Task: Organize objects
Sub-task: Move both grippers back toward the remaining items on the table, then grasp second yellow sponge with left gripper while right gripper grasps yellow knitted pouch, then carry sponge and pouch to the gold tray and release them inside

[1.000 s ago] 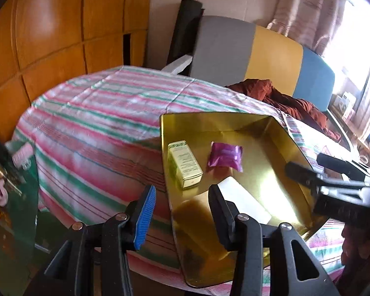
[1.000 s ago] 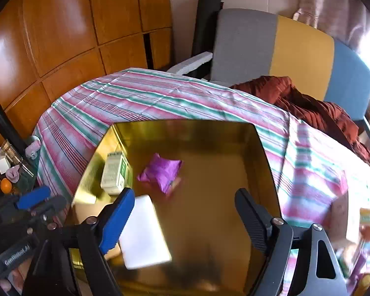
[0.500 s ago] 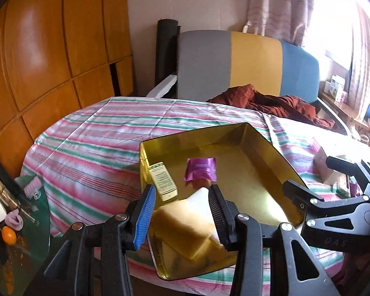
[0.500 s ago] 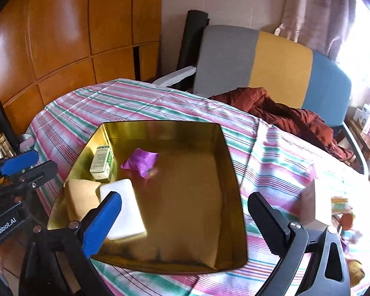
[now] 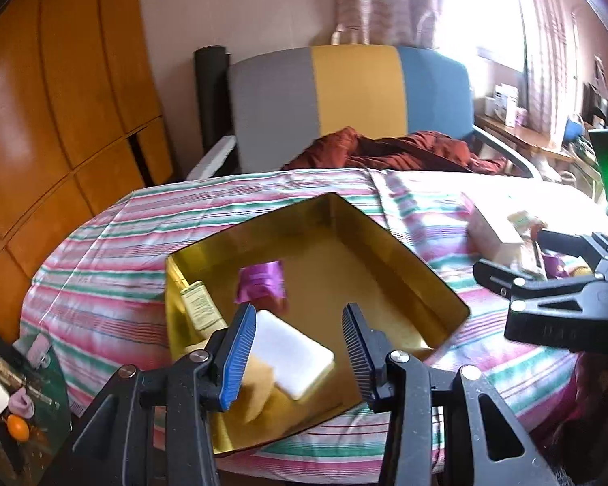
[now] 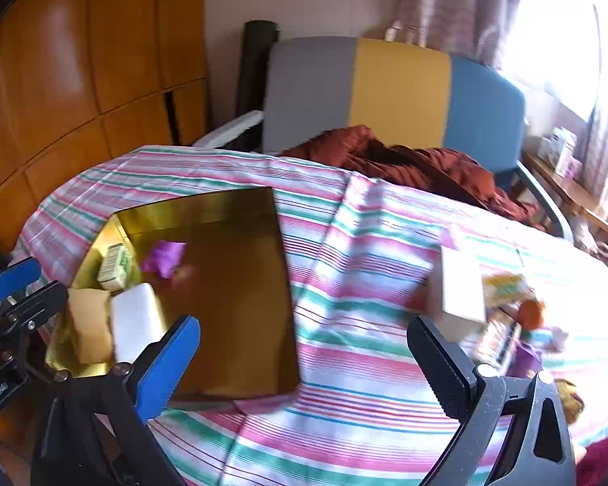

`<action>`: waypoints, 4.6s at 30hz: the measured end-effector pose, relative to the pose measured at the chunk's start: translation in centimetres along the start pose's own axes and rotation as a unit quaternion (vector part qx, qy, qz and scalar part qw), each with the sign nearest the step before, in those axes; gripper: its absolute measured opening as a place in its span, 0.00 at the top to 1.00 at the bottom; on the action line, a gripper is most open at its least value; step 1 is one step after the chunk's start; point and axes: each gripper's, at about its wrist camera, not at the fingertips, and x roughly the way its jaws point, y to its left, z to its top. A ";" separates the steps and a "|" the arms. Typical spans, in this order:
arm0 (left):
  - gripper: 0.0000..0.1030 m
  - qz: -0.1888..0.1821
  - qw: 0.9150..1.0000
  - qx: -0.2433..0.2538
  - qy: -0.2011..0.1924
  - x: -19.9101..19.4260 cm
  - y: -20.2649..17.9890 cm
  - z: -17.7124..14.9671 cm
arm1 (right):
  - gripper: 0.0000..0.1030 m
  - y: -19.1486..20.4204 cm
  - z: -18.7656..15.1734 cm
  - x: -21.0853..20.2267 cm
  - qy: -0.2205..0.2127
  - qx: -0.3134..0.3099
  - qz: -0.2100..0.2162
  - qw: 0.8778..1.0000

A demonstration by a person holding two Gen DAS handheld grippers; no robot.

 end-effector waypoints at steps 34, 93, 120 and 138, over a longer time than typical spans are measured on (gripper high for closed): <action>0.50 -0.316 0.925 0.145 0.152 5.7 -21.3 0.0 | 0.00 -28.5 -8.3 -10.5 0.045 0.237 -0.245 0.939; 0.38 -0.368 0.919 0.061 0.126 5.6 -17.3 -0.8 | 0.58 -30.2 -7.0 -2.6 0.232 0.149 -0.129 0.953; 0.37 -0.124 0.972 -0.192 0.049 6.8 10.7 1.2 | 0.58 0.6 5.3 5.0 0.123 -0.020 0.133 0.983; 0.20 -0.059 0.972 -0.206 0.102 9.2 12.8 -2.7 | 0.12 7.1 11.4 11.8 0.103 -0.011 0.127 0.986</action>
